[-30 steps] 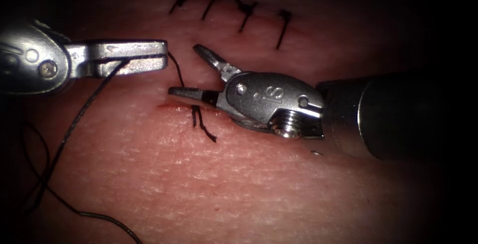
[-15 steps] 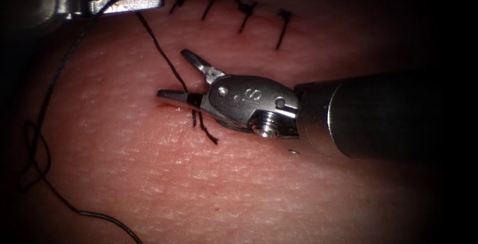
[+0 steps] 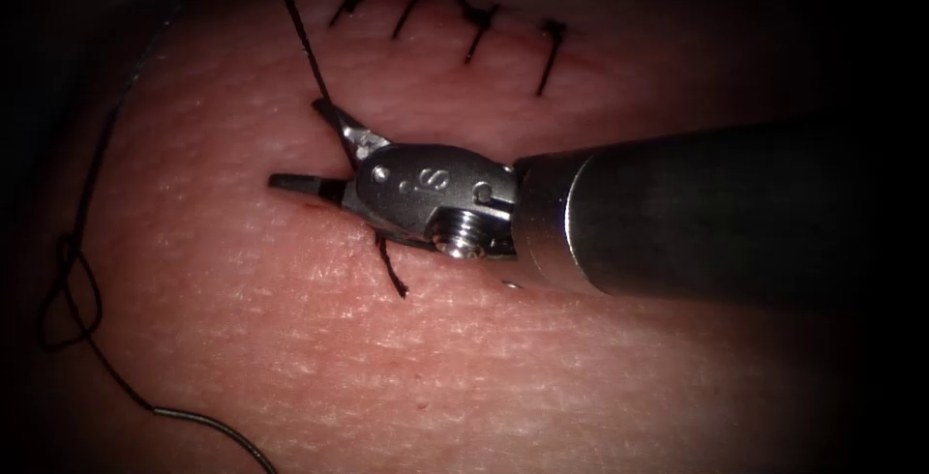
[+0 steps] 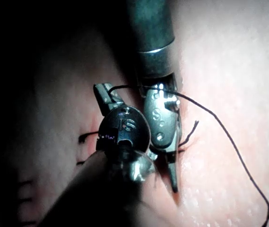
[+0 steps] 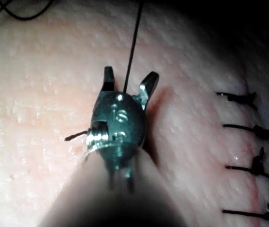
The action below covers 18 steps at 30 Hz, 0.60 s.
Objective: Wound Closure
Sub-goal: Pull the suture tight with the left grasper with the right gripper cuts the suture.
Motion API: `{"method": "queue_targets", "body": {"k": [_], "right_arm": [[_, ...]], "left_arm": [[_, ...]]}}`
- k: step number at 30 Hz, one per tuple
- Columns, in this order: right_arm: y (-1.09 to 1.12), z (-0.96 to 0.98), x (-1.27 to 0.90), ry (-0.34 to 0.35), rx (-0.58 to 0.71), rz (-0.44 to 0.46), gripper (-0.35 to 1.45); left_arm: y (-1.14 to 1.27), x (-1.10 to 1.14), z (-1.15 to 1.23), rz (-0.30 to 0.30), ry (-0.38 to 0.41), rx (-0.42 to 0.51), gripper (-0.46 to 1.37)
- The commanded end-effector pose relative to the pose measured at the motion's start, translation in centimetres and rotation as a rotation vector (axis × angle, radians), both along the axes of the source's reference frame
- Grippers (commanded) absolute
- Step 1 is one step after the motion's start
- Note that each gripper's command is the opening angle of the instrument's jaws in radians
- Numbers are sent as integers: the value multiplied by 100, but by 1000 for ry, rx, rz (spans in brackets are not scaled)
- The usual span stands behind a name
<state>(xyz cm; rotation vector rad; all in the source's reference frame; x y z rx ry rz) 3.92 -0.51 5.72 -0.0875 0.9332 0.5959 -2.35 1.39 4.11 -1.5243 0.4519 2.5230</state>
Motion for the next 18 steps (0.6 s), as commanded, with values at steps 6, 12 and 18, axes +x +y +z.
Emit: {"method": "queue_targets", "body": {"k": [6, 12, 18], "right_arm": [[7, 3, 3, 13, -7, 6, 128], [6, 5, 3, 17, -9, -1, 120], [6, 5, 4, 21, -14, 1, 91]], "left_arm": [[-4, 0, -2, 7, -5, 3, -35], [-7, 0, -3, 7, -8, 3, -35], [-10, -2, -5, 7, -13, 3, -35]]}}
